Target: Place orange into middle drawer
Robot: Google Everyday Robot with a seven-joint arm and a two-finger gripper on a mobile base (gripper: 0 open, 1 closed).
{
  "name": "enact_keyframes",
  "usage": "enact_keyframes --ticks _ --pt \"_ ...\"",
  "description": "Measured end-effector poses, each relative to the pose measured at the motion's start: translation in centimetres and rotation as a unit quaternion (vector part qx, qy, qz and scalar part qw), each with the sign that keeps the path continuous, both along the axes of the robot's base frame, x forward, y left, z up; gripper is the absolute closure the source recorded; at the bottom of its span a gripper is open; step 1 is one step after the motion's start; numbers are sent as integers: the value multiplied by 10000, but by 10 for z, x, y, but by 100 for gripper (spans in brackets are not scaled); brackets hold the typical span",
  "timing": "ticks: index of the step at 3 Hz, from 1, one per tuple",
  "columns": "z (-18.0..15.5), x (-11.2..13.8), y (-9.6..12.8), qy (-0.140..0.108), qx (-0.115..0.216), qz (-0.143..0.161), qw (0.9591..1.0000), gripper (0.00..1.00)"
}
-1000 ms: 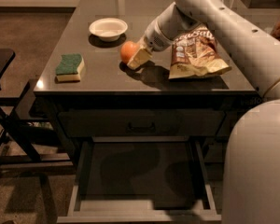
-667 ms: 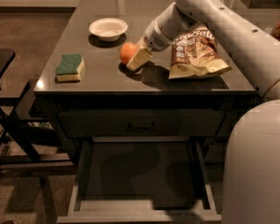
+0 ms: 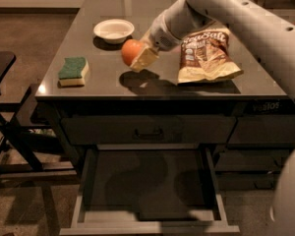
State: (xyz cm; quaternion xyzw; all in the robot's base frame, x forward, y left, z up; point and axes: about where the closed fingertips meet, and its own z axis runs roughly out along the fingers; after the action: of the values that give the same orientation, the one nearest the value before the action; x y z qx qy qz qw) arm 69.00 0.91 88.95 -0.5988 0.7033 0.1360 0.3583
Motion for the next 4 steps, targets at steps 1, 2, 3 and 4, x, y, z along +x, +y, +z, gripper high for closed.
enact_keyframes --ticks 1,2,3,4 --pt "11 -29 -1 -181 38 -57 9998 100" --pt "10 -93 -24 -234 125 -374 9989 100" --pt "10 -93 -24 -234 125 -374 9989 100" --pt "12 -108 -28 -212 107 -438 9988 100"
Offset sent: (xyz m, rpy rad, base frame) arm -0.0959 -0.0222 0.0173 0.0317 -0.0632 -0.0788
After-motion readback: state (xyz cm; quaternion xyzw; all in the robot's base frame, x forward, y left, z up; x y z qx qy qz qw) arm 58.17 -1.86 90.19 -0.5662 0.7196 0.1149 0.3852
